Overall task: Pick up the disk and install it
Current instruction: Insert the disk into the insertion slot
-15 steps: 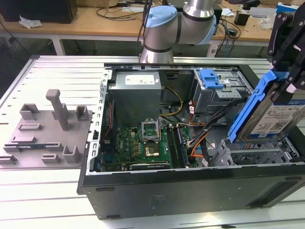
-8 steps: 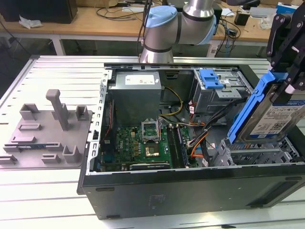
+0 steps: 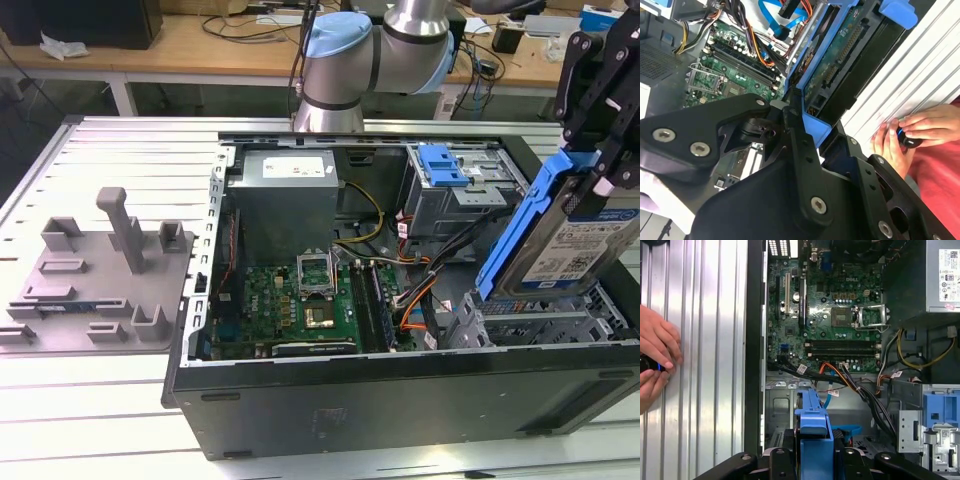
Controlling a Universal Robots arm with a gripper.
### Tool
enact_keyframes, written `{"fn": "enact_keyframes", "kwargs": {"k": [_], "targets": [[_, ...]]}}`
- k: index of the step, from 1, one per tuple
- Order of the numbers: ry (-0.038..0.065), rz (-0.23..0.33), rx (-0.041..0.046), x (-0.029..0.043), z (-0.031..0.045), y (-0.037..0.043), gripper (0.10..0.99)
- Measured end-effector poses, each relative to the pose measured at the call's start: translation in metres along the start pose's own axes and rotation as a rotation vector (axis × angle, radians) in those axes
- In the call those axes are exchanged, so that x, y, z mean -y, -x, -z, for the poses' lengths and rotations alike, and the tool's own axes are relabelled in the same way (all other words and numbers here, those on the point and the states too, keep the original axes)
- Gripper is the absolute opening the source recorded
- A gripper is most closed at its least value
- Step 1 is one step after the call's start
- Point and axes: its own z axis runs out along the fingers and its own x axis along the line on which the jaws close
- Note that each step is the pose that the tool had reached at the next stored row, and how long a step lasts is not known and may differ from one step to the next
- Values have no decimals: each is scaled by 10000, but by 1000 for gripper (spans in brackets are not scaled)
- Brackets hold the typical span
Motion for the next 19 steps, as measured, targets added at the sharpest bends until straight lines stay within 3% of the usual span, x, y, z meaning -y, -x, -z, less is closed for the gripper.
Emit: {"fn": "enact_keyframes", "kwargs": {"k": [14, 19], "targets": [[-2, 111, -6, 2, -34, -14, 369], [-3, 112, 27, 3, -38, -38, 369]]}}
